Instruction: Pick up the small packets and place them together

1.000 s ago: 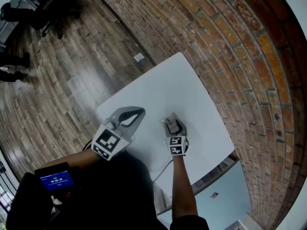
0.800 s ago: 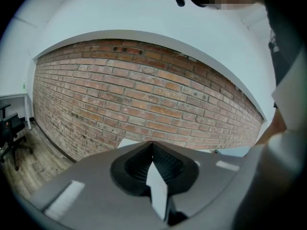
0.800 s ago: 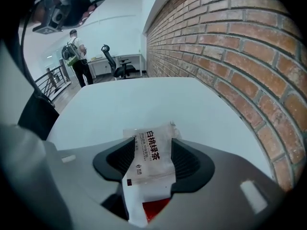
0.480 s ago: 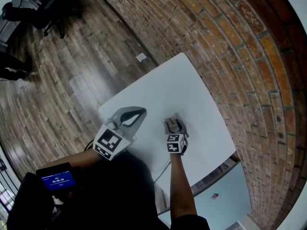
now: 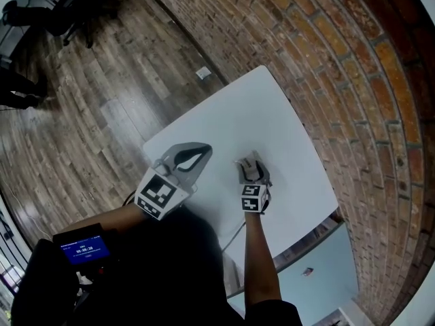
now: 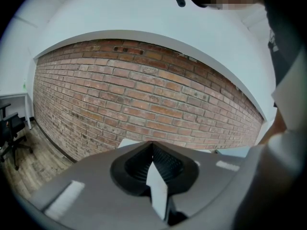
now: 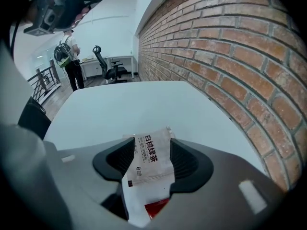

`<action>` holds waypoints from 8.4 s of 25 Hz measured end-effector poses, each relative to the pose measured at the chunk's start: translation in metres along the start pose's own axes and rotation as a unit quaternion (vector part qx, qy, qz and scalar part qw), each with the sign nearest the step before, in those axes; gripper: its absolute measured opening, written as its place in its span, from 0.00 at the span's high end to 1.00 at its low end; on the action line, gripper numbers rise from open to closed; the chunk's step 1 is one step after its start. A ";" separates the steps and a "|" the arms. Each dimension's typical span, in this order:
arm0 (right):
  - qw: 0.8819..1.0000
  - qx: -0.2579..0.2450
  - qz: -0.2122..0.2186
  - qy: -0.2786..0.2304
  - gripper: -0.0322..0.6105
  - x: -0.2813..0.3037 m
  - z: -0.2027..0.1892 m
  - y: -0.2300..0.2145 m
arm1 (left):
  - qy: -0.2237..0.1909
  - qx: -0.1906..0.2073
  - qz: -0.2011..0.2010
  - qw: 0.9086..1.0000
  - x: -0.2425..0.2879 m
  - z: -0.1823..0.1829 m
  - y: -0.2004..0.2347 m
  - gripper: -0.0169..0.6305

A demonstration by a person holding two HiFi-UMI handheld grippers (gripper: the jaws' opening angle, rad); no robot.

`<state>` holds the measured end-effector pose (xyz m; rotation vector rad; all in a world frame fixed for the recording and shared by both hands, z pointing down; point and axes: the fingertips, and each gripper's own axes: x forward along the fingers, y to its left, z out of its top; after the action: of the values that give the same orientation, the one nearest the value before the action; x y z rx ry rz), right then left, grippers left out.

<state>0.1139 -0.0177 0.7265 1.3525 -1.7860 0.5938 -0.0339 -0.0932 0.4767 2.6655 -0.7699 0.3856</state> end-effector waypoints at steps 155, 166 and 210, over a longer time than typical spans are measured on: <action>0.999 -0.038 0.024 0.022 0.50 0.000 -0.027 -0.003 | -0.009 0.061 -0.008 0.998 -0.049 -0.001 -0.066 0.97; 0.999 -0.008 0.039 0.000 0.50 -0.005 -0.024 -0.009 | -0.007 0.050 -0.009 0.999 -0.050 -0.004 -0.053 0.97; 1.000 0.016 0.024 0.004 0.48 -0.045 -0.061 -0.021 | 0.006 0.038 -0.002 0.999 -0.049 -0.008 -0.045 0.97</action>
<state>0.1579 0.0472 0.7223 1.3299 -1.8135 0.6545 -0.0502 -0.0318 0.4563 2.7326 -0.7621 0.4381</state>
